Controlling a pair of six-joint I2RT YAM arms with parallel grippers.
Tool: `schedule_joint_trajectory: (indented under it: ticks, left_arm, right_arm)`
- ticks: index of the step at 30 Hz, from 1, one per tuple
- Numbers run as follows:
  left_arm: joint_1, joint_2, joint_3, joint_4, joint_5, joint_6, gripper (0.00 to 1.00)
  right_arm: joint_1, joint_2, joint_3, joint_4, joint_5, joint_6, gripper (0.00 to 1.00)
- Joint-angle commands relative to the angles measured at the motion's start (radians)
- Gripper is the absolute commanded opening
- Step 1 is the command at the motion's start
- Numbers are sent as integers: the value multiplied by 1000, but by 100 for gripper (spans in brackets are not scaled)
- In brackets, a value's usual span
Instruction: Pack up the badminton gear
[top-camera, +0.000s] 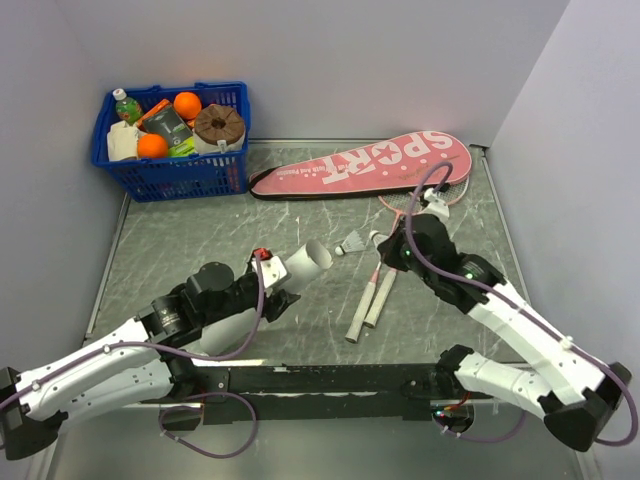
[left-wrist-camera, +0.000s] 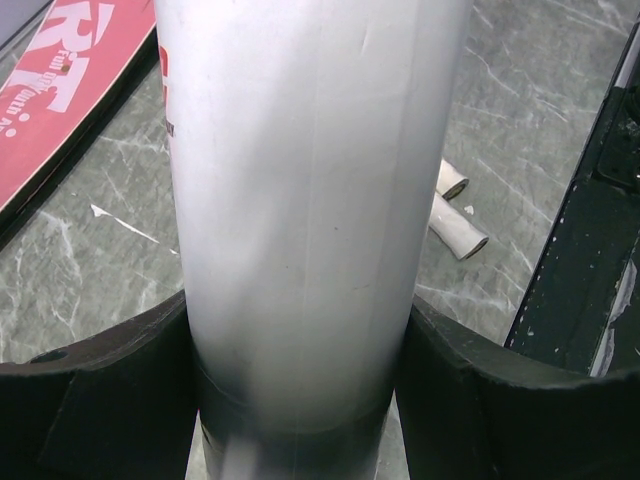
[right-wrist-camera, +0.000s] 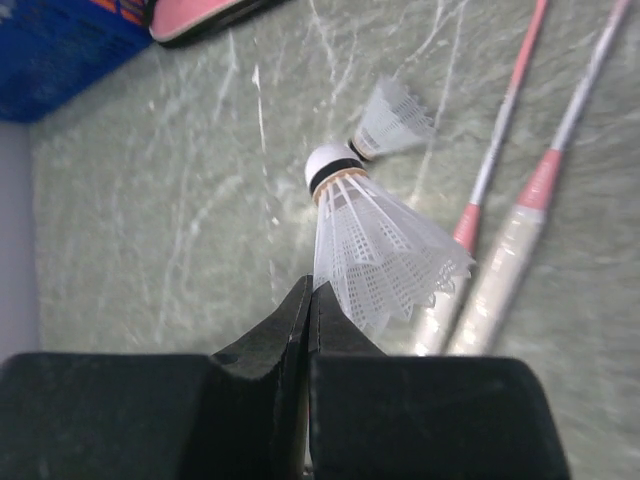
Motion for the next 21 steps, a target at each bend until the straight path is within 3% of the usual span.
schedule_joint_trajectory:
  ticks: [1, 6, 10, 14, 21]
  left_arm:
    - [-3, 16, 9, 47, 20, 12, 1]
    - [-7, 39, 16, 27, 142, 38, 1]
    - [-17, 48, 25, -1, 190, 55, 1]
    - [-48, 65, 48, -57, 222, 67, 1]
    - [-125, 134, 76, -105, 193, 62, 1]
  right_arm:
    - [-2, -83, 121, -182, -103, -188, 0]
    - [-2, -123, 277, -328, -310, -383, 0]
    - [-1, -86, 417, -483, -562, -516, 0]
    - [-1, -109, 439, -537, -718, -588, 0]
    - [30, -62, 488, -626, -778, -660, 0]
